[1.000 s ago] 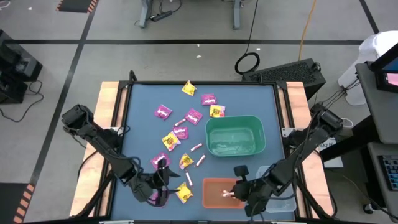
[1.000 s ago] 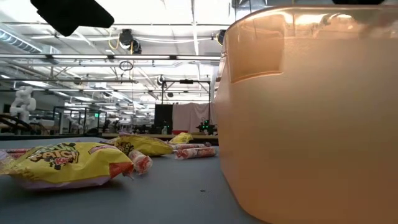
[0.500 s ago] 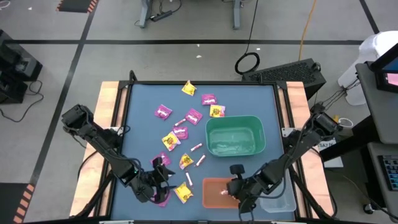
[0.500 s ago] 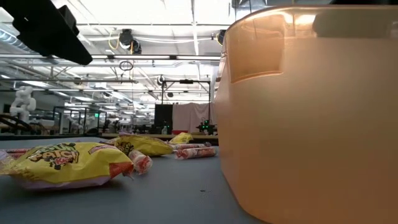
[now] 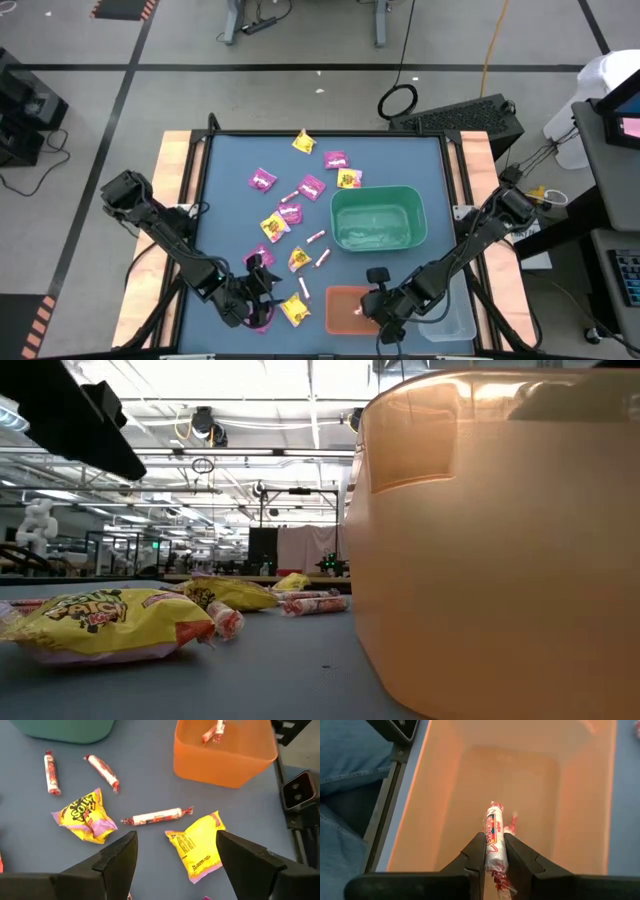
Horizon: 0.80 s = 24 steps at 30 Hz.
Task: Sort candy
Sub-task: Put the white candy into the orange bin
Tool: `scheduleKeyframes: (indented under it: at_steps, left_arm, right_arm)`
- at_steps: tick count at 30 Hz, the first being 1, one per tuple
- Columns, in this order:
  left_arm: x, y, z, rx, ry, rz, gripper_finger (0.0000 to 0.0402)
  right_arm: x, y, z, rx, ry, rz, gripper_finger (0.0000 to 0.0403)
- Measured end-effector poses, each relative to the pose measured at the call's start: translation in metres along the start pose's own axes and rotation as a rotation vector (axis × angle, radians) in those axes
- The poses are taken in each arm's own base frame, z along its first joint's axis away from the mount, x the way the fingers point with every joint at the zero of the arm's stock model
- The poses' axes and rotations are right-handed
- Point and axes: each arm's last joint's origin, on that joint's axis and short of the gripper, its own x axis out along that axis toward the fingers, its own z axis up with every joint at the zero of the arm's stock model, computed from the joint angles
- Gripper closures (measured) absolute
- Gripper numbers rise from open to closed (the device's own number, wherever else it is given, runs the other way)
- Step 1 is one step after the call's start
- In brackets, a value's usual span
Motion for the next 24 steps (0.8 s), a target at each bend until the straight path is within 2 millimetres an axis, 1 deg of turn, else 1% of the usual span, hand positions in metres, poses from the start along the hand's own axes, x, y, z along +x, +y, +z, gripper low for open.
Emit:
scheduleKeyframes:
  at_steps: [6, 10, 24]
  left_arm:
    - [0.0085, -0.0008, -0.0069, 0.008, 0.022, 0.021, 0.0127]
    - [0.0089, -0.0009, -0.0072, -0.007, 0.022, 0.021, 0.0127]
    - [0.0086, -0.0015, -0.0081, -0.032, 0.036, 0.009, 0.0127]
  right_arm:
    - [0.0013, -0.0034, 0.001, 0.012, 0.005, -0.01, 0.0357]
    - [0.0015, -0.0047, 0.0018, 0.014, 0.003, -0.013, 0.0354]
    - [-0.0009, -0.0054, 0.0021, 0.031, 0.008, -0.01, 0.0265]
